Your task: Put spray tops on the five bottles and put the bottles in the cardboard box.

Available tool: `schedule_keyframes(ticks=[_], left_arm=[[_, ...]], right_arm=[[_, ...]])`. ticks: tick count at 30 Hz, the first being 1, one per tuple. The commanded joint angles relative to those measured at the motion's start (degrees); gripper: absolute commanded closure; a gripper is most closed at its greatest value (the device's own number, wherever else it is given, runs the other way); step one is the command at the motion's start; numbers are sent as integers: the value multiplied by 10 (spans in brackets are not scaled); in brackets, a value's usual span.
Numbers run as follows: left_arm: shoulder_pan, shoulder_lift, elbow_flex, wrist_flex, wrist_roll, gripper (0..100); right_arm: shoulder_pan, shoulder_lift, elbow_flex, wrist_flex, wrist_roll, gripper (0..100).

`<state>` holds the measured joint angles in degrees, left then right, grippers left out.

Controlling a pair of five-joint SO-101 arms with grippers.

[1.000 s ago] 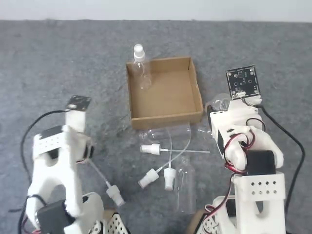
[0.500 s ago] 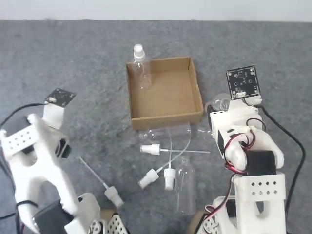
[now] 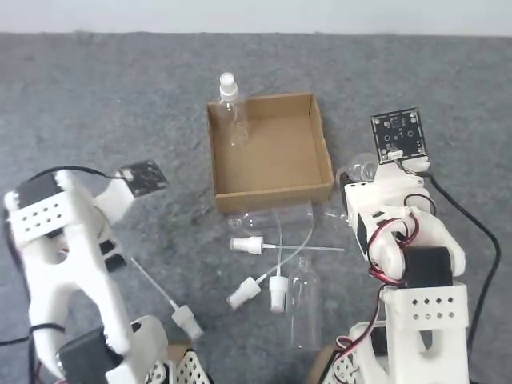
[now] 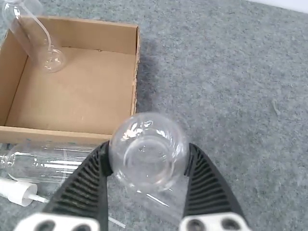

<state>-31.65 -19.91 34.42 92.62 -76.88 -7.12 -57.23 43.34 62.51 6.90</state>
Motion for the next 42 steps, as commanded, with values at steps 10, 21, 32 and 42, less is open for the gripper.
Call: schedule_keyframes(ticks=[10,21,32,42], left_arm=[[138,-4,82,4,-139,775],[242,-4,152,4,-186,775],[280,-4,259,-105,-182,776],[306,-4,288,-163,-95,893]], right_arm=[[3,-19,12,-27,-4,991],[3,-19,12,-27,-4,990],[4,-19,12,-28,-4,990],[7,-19,12,-28,-4,990]])
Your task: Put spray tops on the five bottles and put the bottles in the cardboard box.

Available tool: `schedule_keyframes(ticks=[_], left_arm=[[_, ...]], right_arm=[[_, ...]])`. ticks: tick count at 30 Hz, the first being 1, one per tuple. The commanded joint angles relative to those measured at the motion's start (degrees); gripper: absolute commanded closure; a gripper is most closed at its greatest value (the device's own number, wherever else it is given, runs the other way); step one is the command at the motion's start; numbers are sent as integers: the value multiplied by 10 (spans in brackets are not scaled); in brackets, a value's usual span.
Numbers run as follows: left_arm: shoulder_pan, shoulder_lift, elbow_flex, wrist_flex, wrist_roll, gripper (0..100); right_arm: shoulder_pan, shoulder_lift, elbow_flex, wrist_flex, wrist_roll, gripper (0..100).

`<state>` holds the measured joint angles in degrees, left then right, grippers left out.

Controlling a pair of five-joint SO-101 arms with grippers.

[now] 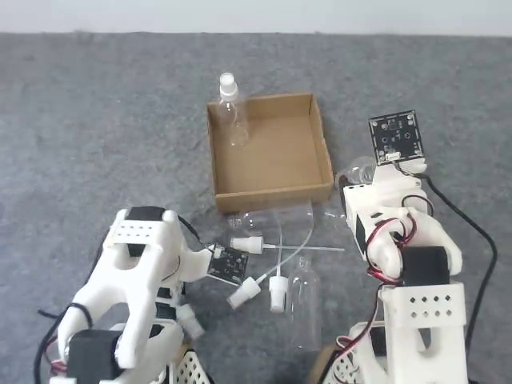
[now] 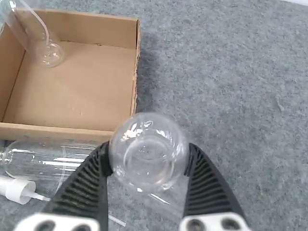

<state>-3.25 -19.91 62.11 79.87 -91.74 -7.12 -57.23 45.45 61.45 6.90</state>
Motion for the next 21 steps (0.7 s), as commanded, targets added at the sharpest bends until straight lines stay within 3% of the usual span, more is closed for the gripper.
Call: schedule_keyframes(ticks=[1,9,17,21], left_arm=[[31,-4,16,-41,73,906],[79,-4,19,-134,277,970],[59,-4,-7,-136,343,988],[11,-4,-32,-135,360,988]], right_arm=[[7,-19,-9,-17,-4,990],[7,-19,-9,-17,-4,990],[7,-19,-9,-17,-4,990],[7,-19,-9,-17,-4,990]])
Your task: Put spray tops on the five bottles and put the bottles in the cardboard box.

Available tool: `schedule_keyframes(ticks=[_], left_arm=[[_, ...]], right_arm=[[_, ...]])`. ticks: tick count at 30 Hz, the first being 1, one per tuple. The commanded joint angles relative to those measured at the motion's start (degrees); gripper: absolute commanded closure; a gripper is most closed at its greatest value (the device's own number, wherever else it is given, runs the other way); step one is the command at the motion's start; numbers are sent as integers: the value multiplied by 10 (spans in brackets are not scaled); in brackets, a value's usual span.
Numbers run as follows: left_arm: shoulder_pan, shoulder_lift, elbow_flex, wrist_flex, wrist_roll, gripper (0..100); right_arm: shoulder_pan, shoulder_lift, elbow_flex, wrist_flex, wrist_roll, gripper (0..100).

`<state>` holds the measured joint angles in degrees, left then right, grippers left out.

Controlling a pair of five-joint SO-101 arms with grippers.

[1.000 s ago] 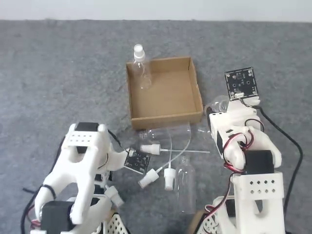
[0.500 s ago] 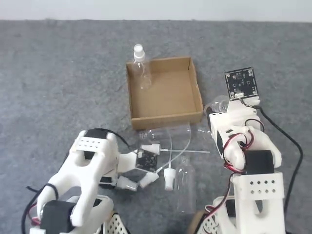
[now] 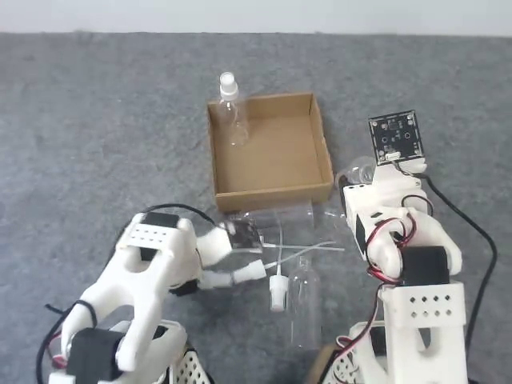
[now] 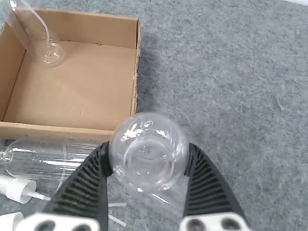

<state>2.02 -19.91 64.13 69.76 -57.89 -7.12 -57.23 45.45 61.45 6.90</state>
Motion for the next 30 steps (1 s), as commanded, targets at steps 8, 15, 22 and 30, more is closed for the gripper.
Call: schedule_keyframes(ticks=[8,15,22,30], left_arm=[[-118,-4,-69,-28,19,957],[-116,-4,-124,26,21,769],[-68,1,-151,22,21,769],[5,3,-145,-40,68,769]], right_arm=[[5,-19,-9,-17,-4,990],[7,-19,-9,-17,-4,990],[7,-19,-9,-17,-4,990],[7,-19,-9,-16,-4,990]])
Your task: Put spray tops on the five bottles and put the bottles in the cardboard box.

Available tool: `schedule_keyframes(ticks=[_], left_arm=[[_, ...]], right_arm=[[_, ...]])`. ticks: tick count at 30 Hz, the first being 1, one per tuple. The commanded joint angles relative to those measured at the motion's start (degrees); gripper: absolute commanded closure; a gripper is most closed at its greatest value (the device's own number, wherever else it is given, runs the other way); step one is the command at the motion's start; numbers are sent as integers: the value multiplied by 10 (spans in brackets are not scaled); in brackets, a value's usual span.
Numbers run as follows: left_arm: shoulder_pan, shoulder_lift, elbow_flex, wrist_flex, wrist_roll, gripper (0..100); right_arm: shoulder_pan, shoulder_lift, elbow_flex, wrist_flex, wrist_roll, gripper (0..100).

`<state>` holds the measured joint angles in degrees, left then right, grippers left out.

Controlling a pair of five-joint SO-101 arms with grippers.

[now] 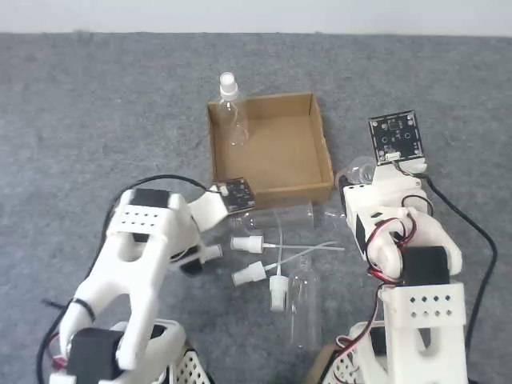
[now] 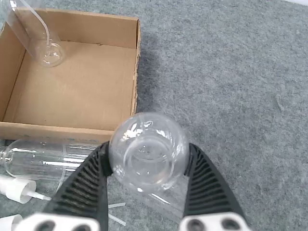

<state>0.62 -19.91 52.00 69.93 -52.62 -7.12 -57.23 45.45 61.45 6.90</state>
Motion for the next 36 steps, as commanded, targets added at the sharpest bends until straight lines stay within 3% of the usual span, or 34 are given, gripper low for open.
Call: schedule_keyframes(ticks=[1,10,26,31,36], left_arm=[[26,3,-19,-49,15,769],[60,3,-4,-53,10,816],[85,4,-2,-50,-16,816],[102,81,-29,-51,-15,817],[87,184,-111,-10,0,880]], right_arm=[[7,-19,-9,-16,-4,990],[7,-19,-9,-16,-4,990],[7,-19,-9,-16,-3,990],[7,-19,-9,-16,-3,990],[7,-19,-9,-15,-3,990]])
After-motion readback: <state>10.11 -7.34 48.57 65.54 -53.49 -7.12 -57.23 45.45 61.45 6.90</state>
